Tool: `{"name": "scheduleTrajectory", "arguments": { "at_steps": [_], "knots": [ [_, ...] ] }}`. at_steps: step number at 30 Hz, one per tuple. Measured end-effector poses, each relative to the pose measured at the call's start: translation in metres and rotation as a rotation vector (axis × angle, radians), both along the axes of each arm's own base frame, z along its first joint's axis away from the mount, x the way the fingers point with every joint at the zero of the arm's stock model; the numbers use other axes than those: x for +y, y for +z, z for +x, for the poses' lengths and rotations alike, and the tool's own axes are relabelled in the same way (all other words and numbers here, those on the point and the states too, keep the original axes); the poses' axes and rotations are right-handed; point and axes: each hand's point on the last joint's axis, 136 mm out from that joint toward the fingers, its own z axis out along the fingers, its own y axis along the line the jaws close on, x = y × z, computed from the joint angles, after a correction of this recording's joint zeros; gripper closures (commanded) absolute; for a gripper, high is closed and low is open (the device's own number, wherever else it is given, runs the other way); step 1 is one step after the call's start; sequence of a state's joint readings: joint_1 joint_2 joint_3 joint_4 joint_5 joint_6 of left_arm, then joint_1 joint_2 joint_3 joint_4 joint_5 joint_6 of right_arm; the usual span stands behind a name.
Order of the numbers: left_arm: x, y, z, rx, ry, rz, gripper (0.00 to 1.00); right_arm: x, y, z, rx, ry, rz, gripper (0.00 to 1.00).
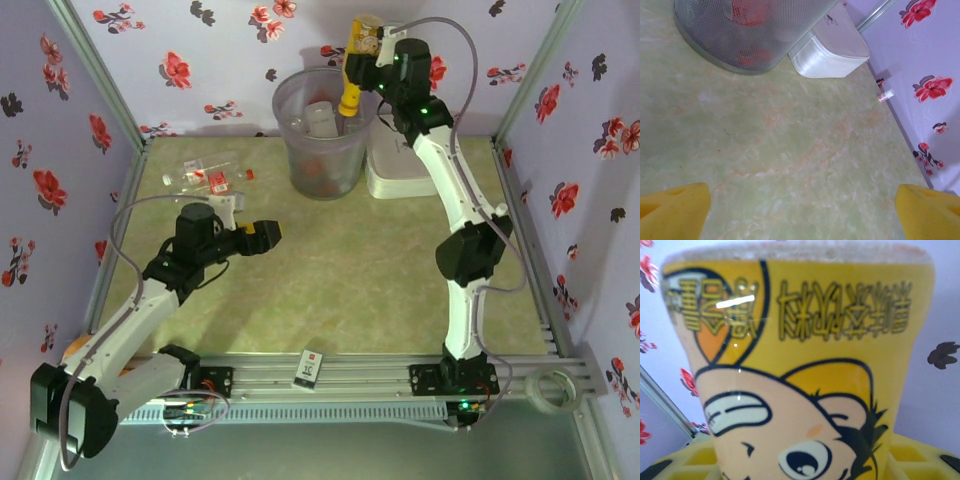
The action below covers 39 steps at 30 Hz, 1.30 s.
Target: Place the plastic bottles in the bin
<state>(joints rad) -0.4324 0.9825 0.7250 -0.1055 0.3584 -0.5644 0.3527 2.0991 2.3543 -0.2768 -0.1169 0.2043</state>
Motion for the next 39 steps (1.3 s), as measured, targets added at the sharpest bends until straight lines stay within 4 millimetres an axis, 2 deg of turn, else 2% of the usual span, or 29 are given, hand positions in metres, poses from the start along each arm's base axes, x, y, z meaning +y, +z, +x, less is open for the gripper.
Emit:
{"name": "scheduleTrajectory", "arguments": {
  "at_steps": [4,12,20,26,29,36,39],
  "knots": [
    [0.002,0.0,0.0,-0.003,0.011,0.001,0.05,0.004,-0.029,0.013,0.059,-0.001,-0.034,0.55],
    [0.009,-0.007,0.003,0.016,0.052,0.027,0.05,0.007,-0.089,0.019,0.218,0.009,-0.093,0.57],
    [0.009,-0.021,0.007,0.058,0.065,0.047,0.06,0.012,-0.121,0.016,0.31,0.04,-0.117,0.54],
    [0.009,-0.03,0.011,0.086,0.077,0.054,0.05,0.017,-0.12,0.016,0.299,0.059,-0.119,0.23],
    [0.009,-0.031,0.011,0.094,0.079,0.053,0.05,0.019,-0.117,0.015,0.287,0.067,-0.122,0.16],
    [0.009,-0.031,0.011,0.096,0.081,0.051,0.06,0.018,-0.114,0.014,0.284,0.065,-0.134,0.11],
    [0.009,-0.031,0.011,0.095,0.081,0.051,0.06,0.017,-0.114,0.014,0.279,0.057,-0.142,0.18]
  ]
}}
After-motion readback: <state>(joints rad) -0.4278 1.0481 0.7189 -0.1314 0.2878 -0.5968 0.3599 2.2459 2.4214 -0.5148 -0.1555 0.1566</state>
